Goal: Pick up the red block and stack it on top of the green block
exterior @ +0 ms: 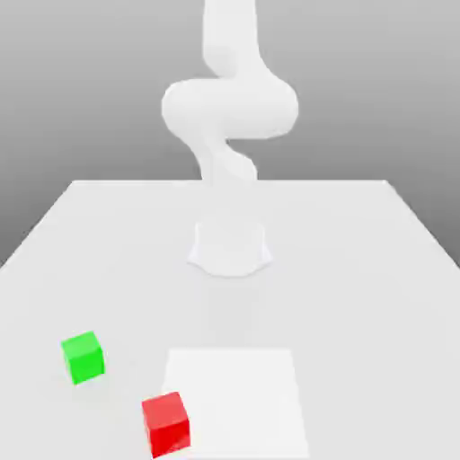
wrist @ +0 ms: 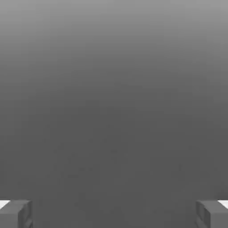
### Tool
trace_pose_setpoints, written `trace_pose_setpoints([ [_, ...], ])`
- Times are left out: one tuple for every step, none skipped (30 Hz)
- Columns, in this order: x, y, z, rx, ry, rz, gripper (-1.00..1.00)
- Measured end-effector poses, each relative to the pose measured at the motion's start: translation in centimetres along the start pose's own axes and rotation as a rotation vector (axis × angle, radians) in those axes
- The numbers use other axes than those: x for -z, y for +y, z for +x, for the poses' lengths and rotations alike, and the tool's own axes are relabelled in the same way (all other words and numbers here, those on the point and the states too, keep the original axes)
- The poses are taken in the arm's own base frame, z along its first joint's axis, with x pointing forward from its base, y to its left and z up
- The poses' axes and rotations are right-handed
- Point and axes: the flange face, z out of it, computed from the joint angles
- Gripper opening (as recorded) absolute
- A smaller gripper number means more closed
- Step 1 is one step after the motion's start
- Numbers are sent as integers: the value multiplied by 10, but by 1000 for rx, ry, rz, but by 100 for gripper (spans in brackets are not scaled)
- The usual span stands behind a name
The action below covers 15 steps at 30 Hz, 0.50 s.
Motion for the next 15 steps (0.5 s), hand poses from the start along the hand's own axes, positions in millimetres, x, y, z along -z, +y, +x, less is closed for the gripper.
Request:
trace_pose_setpoints([
  [-22, 3, 2, 15, -26, -19, 0],
  [-42, 7, 3, 29, -51, -36, 0],
  [-63, 11, 3, 43, -75, -53, 0],
  [-82, 16, 3, 57, -99, -70, 0],
  [-102, 21, 2, 70, -123, -86, 0],
  [-121, 27, 0, 84, -146, -103, 0],
  [-140, 33, -2, 97, -170, -119, 0],
  [-159, 40, -5, 110, -194, -135, 0],
  [-177, 47, -8, 124, -217, -152, 0],
  [-195, 55, -12, 137, -241, -168, 0],
  [-213, 63, -16, 150, -264, -184, 0],
  [-230, 72, -21, 163, -288, -200, 0],
  [-246, 81, -26, 176, -312, -216, 0],
  [-262, 91, -31, 189, -335, -232, 0],
  [-278, 101, -38, 203, -359, -248, 0],
])
